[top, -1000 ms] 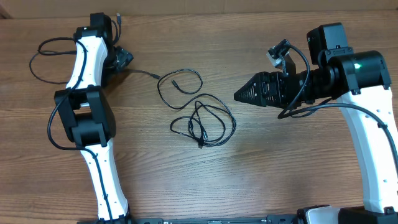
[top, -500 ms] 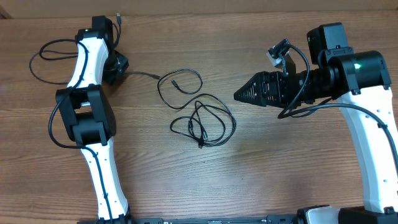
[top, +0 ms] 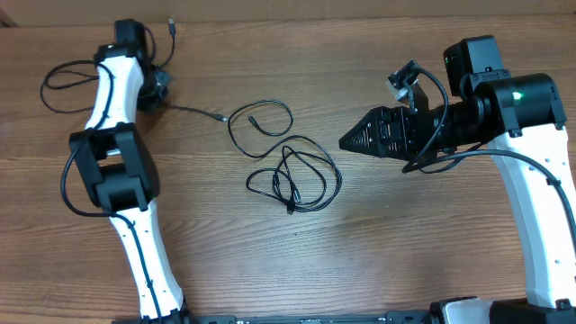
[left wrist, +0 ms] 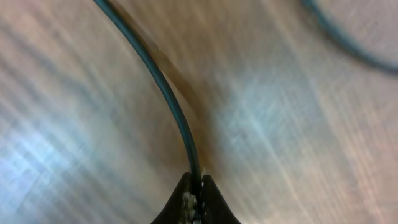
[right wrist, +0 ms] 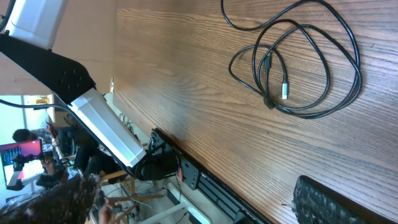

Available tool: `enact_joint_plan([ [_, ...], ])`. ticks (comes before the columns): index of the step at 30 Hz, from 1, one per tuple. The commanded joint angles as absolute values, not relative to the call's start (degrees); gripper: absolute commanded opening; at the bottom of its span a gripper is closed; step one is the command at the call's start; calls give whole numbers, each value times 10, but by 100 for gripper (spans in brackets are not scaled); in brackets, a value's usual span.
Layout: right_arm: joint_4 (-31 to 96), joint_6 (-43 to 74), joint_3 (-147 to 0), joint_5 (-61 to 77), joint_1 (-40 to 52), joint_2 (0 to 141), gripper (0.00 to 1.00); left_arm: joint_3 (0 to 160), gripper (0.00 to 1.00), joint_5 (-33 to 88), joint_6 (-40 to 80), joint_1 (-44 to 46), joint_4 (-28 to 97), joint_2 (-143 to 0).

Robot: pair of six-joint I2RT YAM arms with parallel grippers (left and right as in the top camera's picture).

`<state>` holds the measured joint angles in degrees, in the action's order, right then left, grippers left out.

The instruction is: Untangle cables

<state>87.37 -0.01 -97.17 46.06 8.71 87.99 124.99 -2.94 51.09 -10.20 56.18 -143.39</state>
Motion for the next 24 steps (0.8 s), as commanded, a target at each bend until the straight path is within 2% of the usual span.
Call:
enact_joint_plan([
  [1,874,-5,-975,458,87,877,100,1297,4,77,520,-156,524,-1437],
  [7,873,-5,-975,458,87,877,100,1368,4,105,498,-215,506,-1437],
  [8,873,-5,-975,458,87,877,100,1368,9,105,482,-221,507,-1437],
  [10,873,-5,-975,458,87,877,100,1366,47,105,455,-226,510,-1437],
  [12,870,-5,-975,458,87,877,100,1356,50,105,408,-226,510,-1437],
  [13,867,-5,-975,458,87,877,100,1348,80,105,378,-225,512,-1438],
  [14,865,-5,-975,458,87,877,100,1343,83,105,367,-224,514,-1438],
  [16,864,-5,-975,459,87,877,100,1336,82,105,362,-219,528,-1438],
  [18,864,-5,-975,459,87,877,100,1333,75,105,362,-209,557,-1439],
  [20,864,-5,-975,459,87,877,100,1333,77,105,362,-194,581,-1439],
  [24,864,-5,-975,459,87,877,100,1333,73,76,362,-169,617,-1439],
])
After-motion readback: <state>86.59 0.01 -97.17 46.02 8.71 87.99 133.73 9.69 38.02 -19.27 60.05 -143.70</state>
